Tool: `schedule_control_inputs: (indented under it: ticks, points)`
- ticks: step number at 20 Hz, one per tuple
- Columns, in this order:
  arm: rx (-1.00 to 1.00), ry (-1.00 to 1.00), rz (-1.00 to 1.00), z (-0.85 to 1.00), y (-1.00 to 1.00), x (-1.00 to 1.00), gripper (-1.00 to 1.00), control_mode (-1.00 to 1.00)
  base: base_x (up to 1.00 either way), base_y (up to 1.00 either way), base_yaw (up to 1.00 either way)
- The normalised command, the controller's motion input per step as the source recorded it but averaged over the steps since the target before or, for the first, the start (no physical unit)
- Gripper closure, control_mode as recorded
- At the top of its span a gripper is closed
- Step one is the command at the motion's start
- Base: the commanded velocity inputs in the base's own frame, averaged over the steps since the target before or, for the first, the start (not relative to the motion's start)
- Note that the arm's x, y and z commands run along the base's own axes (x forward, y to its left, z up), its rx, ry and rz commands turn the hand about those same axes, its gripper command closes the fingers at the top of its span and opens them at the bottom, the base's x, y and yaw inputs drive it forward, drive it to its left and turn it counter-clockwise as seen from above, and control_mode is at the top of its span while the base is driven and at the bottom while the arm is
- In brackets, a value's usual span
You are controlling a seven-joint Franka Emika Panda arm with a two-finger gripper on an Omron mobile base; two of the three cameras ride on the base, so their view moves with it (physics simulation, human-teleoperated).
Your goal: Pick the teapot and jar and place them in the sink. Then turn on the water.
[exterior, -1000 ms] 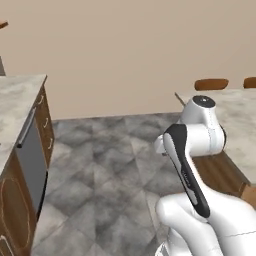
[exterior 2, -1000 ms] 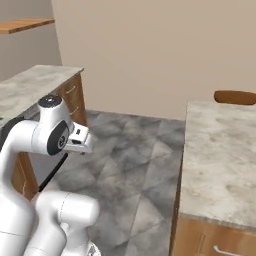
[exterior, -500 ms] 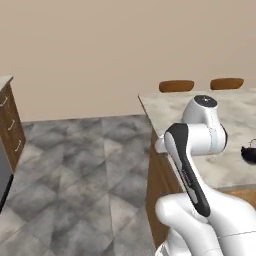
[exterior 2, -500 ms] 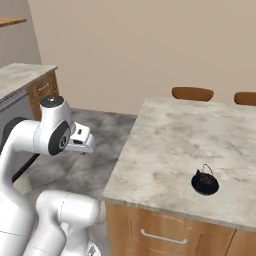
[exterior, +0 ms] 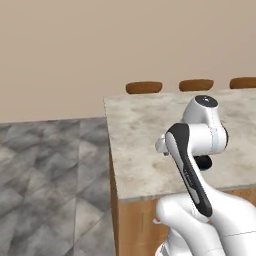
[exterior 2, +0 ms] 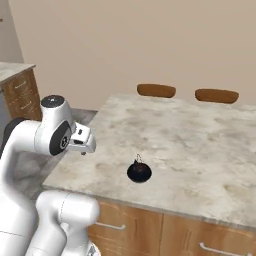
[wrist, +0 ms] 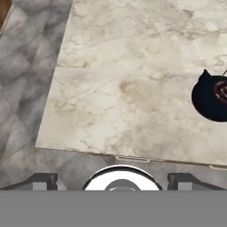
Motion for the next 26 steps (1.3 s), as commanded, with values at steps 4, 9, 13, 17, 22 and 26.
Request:
schedule_control_inputs:
  ticks: [4, 9, 13, 17, 22, 26]
  points:
    - [0.0, 0.0, 0.0, 0.0, 0.0, 0.0, -1.0, 1.0, 0.0, -0.7, -0.01]
    - [0.0, 0.0, 0.0, 0.0, 0.0, 0.0, -1.0, 1.0, 0.0, -0.58, -0.03]
    - [0.0, 0.0, 0.0, 0.0, 0.0, 0.0, -1.0, 1.0, 0.01, -0.51, -0.03]
    - [0.0, 0.0, 0.0, 0.0, 0.0, 0.0, -1.0, 1.0, 0.05, -0.47, -0.02]
    - [0.0, 0.0, 0.0, 0.0, 0.0, 0.0, -1.0, 1.0, 0.11, -0.05, -0.13]
    - [0.0, 0.0, 0.0, 0.0, 0.0, 0.0, -1.0, 1.0, 0.24, 0.14, -0.2]
